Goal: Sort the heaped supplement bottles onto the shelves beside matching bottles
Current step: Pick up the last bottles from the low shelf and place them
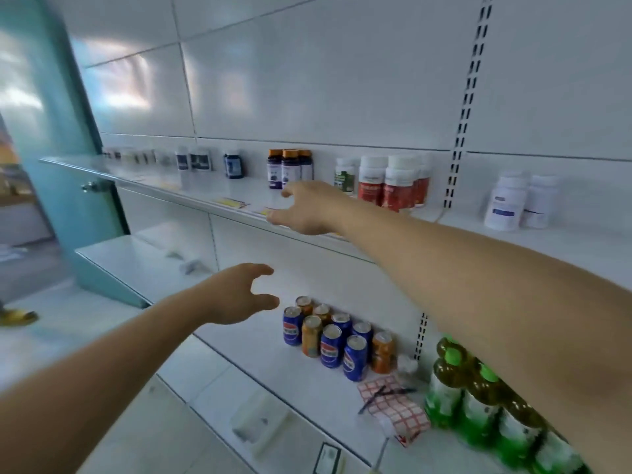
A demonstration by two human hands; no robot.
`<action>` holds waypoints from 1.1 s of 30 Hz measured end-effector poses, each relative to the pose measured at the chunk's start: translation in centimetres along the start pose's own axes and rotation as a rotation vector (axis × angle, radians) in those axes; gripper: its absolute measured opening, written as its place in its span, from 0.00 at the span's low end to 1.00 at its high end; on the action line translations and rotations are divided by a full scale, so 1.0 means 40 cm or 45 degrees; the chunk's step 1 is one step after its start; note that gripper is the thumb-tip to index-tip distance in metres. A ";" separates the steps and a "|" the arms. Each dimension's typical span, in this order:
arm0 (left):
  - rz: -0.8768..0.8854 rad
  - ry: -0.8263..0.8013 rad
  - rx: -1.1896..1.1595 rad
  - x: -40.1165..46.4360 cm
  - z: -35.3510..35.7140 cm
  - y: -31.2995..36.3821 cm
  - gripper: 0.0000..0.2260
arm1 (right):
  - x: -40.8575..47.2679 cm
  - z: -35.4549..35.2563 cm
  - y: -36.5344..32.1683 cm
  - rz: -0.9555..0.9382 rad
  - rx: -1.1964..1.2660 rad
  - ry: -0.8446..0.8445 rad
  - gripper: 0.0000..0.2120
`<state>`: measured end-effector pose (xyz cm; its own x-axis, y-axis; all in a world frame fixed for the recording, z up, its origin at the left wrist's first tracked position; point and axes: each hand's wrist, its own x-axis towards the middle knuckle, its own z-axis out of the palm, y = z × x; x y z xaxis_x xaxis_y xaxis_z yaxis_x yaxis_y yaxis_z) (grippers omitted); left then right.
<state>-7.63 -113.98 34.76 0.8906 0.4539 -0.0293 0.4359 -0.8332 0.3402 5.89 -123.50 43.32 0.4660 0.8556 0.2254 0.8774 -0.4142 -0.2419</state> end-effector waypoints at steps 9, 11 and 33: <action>-0.084 0.027 -0.024 0.243 -0.118 -0.503 0.28 | 0.441 0.212 -0.236 -0.044 0.019 -0.069 0.32; -0.066 0.003 -0.016 0.296 -0.135 -0.630 0.29 | 0.537 0.281 -0.303 -0.040 0.017 -0.047 0.31; -0.069 -0.446 0.082 1.056 -0.260 -1.774 0.29 | 1.588 1.084 -0.501 0.564 0.208 -0.405 0.31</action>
<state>-2.30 -32.39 19.14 0.8516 0.3716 -0.3696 0.4811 -0.8341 0.2699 12.97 -47.40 21.54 0.7063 0.6728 -0.2203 0.5651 -0.7232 -0.3971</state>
